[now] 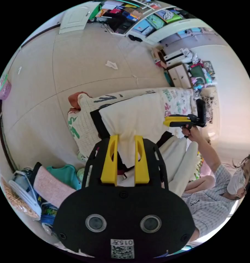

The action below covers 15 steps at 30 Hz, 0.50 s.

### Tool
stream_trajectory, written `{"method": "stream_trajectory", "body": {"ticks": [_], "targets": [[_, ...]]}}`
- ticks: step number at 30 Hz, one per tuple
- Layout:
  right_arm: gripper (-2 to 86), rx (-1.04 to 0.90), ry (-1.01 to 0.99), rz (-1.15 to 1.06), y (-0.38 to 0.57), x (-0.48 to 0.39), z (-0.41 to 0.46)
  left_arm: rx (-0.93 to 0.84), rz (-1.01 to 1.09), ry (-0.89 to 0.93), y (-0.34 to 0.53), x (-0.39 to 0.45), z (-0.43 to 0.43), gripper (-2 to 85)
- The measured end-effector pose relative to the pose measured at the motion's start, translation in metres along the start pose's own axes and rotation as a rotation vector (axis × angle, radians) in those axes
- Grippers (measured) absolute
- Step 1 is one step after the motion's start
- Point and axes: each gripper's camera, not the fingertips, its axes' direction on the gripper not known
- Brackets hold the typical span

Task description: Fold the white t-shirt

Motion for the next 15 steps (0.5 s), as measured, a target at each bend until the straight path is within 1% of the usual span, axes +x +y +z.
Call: {"method": "stream_trajectory", "body": {"ticks": [2,4,6,7,9,10,12,13,15], "targets": [[2.4,-0.005,-0.049,-0.007,0.003,-0.004,-0.010,0.011,0.038,0.023,0.003,0.009,-0.007,2.7],[1.4,0.045,-0.091,-0.057,0.014,-0.012,-0.033,0.072,0.065,0.046,0.011,0.021,-0.022,1.1],[0.8,0.151,-0.172,-0.142,0.040,-0.029,-0.082,0.219,0.151,0.116,0.024,0.052,-0.051,0.2],[0.7,0.173,-0.179,-0.161,0.049,-0.033,-0.096,0.253,0.184,0.136,0.027,0.063,-0.058,0.1],[0.4,0.275,-0.207,-0.219,0.096,-0.050,-0.154,0.331,0.328,0.205,0.037,0.114,-0.079,-0.2],[0.4,0.303,-0.210,-0.222,0.111,-0.054,-0.168,0.342,0.365,0.219,0.040,0.128,-0.082,-0.3],[0.3,0.413,-0.221,-0.234,0.178,-0.069,-0.220,0.359,0.514,0.274,0.049,0.186,-0.086,-0.4],[0.3,0.443,-0.222,-0.235,0.197,-0.073,-0.231,0.360,0.548,0.288,0.051,0.200,-0.085,-0.4],[0.3,0.561,-0.213,-0.227,0.275,-0.091,-0.269,0.347,0.683,0.336,0.058,0.257,-0.072,-0.4]]}}
